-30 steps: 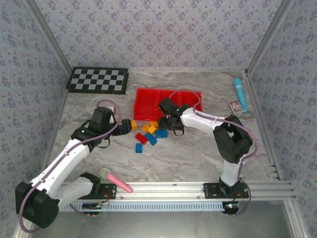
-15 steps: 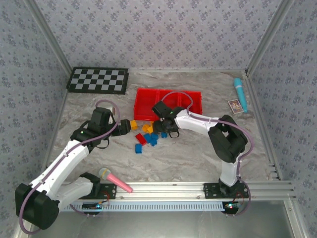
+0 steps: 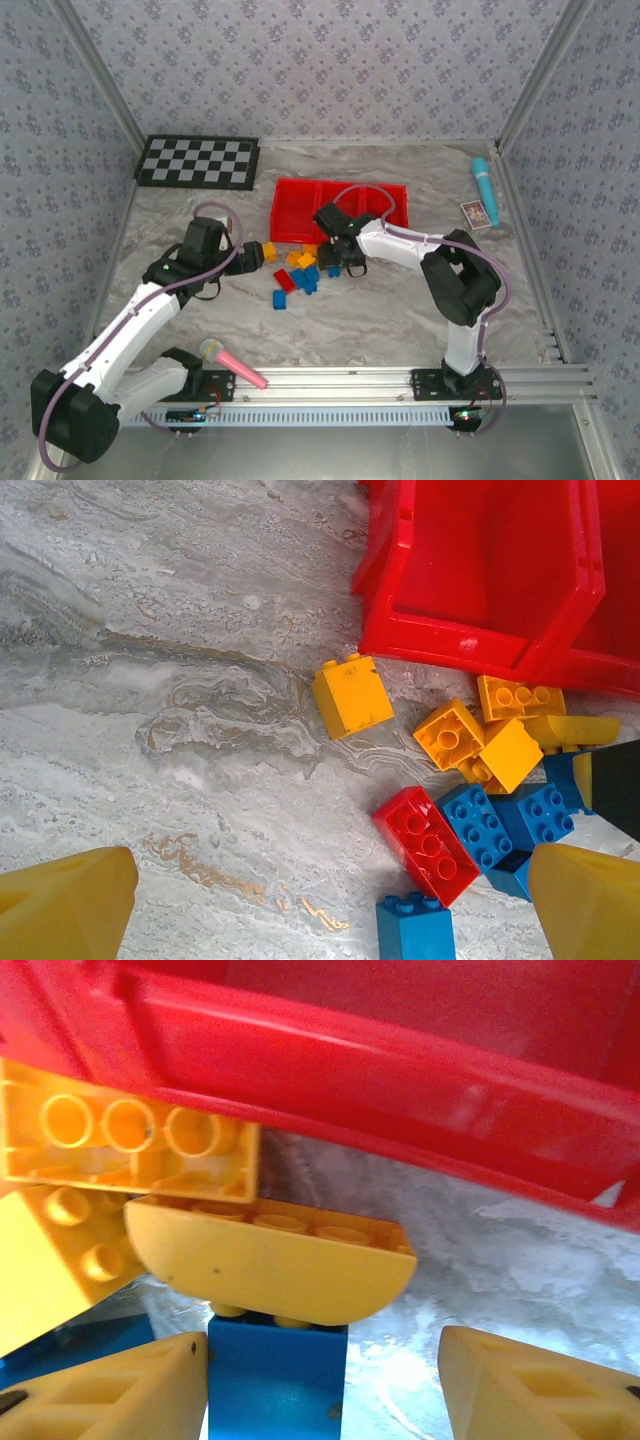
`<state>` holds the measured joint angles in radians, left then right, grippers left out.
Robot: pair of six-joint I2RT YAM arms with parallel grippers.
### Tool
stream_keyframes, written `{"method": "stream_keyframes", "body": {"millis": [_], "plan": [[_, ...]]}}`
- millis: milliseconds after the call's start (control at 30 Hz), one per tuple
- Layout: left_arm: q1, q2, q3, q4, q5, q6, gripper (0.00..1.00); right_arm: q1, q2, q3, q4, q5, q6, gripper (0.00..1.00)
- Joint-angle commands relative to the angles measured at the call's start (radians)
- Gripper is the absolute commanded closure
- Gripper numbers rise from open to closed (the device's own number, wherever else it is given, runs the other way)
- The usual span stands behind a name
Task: Sort the legos into containers by color
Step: Pick up the lego from the center of the table, then place the lego in the container.
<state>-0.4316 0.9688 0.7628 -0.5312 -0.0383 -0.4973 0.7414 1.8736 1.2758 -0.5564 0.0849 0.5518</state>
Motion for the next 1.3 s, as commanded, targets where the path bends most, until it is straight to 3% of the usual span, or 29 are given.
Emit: {"method": "stream_keyframes", "body": {"millis": [0,300,433,633,800,933,1267], "plan": [[0.01,-0.005,0.002,-0.008,0.014,0.011,0.0,-0.011,0.002,-0.016,-0.023,0.023,-0.013,0.39],[0.011,-0.001,0.003,-0.012,0.021,0.009,0.0,0.001,0.072,0.027,-0.006,0.016,-0.036,0.42],[0.011,-0.002,0.001,-0.014,0.028,0.006,0.0,0.011,0.082,0.04,-0.011,0.011,-0.062,0.52],[0.011,0.018,0.007,-0.013,0.041,0.009,0.0,0.052,-0.001,0.06,-0.053,0.065,-0.117,0.67],[0.011,0.031,0.012,-0.004,0.052,0.012,0.0,0.065,-0.102,0.12,-0.106,0.112,-0.16,0.7],[0.011,0.042,0.013,0.002,0.054,0.014,0.0,0.019,-0.119,0.18,-0.091,0.113,-0.192,0.71],[0.011,0.07,0.019,0.028,0.107,0.022,0.0,-0.126,0.107,0.424,-0.078,0.022,-0.201,0.72]]}}
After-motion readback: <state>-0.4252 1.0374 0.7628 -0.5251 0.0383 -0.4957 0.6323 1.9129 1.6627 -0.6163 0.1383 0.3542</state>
